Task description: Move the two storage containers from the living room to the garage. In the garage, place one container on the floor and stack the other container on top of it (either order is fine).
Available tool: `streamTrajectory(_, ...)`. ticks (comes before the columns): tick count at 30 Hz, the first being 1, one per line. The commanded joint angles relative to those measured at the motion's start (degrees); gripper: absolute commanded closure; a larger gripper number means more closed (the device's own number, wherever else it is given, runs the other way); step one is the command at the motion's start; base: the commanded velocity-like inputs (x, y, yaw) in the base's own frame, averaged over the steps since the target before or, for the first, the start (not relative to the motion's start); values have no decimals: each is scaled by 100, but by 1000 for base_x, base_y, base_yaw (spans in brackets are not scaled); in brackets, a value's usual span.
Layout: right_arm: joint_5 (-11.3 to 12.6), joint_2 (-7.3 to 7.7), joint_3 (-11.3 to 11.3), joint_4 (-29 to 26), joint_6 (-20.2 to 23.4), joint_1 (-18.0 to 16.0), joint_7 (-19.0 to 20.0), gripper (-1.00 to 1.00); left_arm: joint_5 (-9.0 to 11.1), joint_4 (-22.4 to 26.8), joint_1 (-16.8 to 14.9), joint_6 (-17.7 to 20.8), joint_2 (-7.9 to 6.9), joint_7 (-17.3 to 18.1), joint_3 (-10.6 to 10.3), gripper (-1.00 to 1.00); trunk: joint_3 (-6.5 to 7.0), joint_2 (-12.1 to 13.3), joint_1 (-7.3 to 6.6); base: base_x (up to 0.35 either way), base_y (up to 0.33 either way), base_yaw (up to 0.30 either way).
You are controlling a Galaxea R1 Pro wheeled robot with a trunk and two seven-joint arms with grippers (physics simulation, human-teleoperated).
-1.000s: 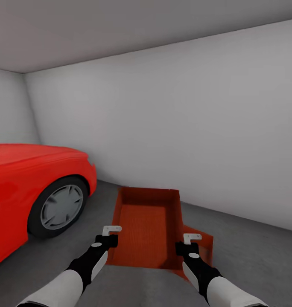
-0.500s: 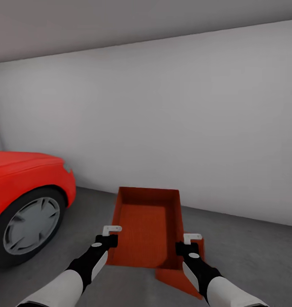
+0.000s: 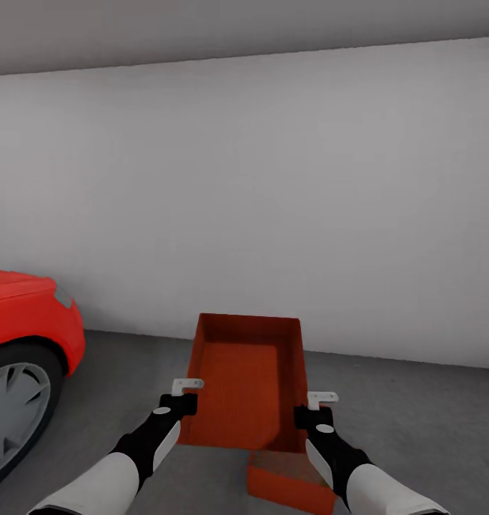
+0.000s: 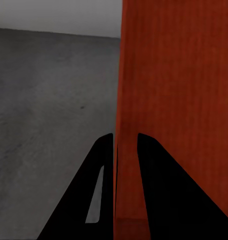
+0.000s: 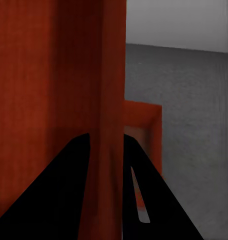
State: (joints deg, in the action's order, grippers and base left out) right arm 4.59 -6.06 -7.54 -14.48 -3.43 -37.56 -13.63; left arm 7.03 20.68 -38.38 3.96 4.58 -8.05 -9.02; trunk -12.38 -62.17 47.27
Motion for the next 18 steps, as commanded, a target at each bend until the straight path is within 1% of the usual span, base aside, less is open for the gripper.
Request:
streamTrajectory(1,113,4,33,26,-26,-6,-34,100,-52,32,-3,-183,-133,-138,7,100,-8,-5,4,323,141,-285)
streamTrajectory(8,113,5,33,24,-26,-6,-34,100,-52,32,-3,-185,-133,-140,7,100,-8,-5,4,323,121,-285)
streamTrajectory(11,113,5,33,24,-26,-6,-34,100,-52,40,-3,-185,-133,-144,13,100,-8,-5,4,304,48,-285)
streamTrajectory(14,113,3,33,24,-26,-6,-32,100,-52,46,-3,-185,-133,-144,13,100,-8,-5,4,192,4,-285)
streamTrajectory(18,113,7,33,24,-26,-6,-34,100,-52,49,-3,-185,-133,-145,14,100,-8,-5,4,31,1,-285)
